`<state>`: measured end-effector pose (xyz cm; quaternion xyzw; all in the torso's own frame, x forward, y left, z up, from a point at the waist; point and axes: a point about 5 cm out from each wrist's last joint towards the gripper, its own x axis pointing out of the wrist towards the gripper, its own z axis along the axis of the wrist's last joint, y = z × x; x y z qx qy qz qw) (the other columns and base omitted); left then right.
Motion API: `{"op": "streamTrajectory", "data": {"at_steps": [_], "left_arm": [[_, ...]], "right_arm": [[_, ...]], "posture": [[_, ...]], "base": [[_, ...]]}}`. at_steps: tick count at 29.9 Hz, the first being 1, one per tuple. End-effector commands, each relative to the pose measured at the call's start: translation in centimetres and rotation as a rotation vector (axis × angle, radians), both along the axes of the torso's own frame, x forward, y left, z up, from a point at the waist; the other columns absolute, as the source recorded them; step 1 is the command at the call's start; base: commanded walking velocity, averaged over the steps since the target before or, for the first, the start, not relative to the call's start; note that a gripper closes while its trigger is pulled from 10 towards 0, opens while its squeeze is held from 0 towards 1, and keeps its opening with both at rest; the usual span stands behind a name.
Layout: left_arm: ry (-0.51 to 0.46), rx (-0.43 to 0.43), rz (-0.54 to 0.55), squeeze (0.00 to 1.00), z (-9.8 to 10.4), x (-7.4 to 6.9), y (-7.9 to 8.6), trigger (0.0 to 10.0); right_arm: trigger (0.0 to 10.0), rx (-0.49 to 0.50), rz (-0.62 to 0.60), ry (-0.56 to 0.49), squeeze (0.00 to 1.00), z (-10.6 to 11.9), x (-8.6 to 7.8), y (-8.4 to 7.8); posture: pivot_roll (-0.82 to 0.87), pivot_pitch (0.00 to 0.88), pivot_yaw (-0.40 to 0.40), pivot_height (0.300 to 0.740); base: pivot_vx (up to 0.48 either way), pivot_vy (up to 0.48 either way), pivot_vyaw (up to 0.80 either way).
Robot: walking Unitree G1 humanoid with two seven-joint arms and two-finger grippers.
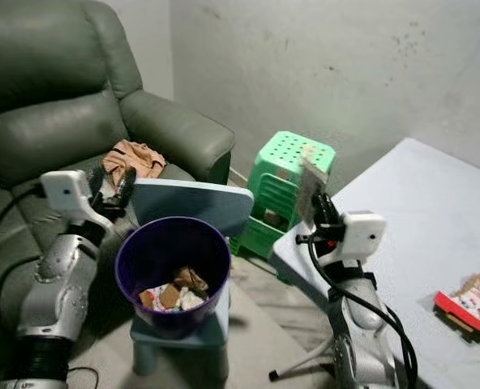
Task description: Picking trash to rubbish bin
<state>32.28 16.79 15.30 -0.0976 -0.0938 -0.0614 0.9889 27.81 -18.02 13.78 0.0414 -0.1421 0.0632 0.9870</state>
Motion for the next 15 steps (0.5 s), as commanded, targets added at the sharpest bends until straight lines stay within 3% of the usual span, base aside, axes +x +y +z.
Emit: {"op": "streamTrajectory", "data": {"at_steps": [1, 15], "left_arm": [[0.001, 0.0, -0.032, 0.0, 0.13, 0.1, -1.06, 10.0], [0.009, 0.0, -0.035, 0.0, -0.02, -0.06, -0.92, 10.0]], "right_arm": [[10.0, -0.008, -0.025, 0.005, 0.0, 0.11, -0.1, -0.78], [10.0, -0.006, -0.022, 0.017, 0.0, -0.23, -0.49, -0.69]], "posture": [[0.05, 0.0, -0.078, 0.74], [0.05, 0.0, -0.075, 0.74]], "base": [[0.0, 0.394, 0.0], [0.0, 0.42, 0.0]]}}
